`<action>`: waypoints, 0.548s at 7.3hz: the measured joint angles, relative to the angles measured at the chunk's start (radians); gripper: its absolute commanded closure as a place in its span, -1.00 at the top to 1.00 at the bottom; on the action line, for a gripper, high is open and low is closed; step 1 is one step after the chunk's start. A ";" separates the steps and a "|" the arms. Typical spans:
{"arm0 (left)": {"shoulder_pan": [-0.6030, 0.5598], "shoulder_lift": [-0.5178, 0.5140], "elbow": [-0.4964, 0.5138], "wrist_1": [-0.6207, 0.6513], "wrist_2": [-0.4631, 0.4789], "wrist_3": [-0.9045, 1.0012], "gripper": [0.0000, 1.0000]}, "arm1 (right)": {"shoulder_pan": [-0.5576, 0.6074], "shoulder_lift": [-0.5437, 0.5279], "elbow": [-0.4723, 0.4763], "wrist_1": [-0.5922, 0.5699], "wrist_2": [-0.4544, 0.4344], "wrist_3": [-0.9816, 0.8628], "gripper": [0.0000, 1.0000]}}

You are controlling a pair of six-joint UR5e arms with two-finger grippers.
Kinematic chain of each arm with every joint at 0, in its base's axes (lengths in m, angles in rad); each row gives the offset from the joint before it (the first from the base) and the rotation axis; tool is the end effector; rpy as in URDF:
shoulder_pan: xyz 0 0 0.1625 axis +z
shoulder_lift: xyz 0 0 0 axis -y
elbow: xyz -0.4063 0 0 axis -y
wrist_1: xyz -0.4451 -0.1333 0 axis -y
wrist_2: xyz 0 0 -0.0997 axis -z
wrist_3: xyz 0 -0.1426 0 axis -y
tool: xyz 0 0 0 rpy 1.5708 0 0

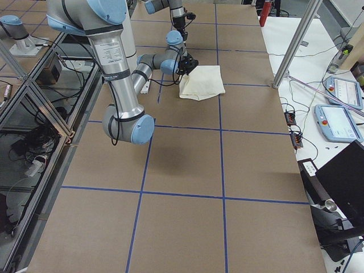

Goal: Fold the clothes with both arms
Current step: 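Lift the near edge with both grippers and fold it toward the far edge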

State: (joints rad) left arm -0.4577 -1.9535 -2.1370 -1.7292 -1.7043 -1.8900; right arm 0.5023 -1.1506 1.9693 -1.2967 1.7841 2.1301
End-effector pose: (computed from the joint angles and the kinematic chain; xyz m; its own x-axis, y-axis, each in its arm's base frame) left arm 0.4716 -0.3597 0.1516 0.2769 -0.4831 -0.8306 0.4403 0.8321 -0.3372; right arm -0.5108 -0.3982 0.1840 0.1795 0.6903 0.7010 -0.4731 0.6853 -0.5537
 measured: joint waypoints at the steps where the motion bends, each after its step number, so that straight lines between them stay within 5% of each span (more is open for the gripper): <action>1: -0.039 -0.033 0.062 -0.006 0.000 0.044 -1.00 | 0.039 0.044 -0.073 0.004 0.019 -0.004 -1.00; 4: -0.143 -0.102 0.285 -0.132 0.001 0.144 -1.00 | 0.110 0.192 -0.304 0.011 0.071 -0.006 -1.00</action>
State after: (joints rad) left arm -0.6007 -2.0550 -1.8523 -1.8609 -1.7032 -1.7459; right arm 0.6126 -0.9584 1.6655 -1.2860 1.8554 2.1238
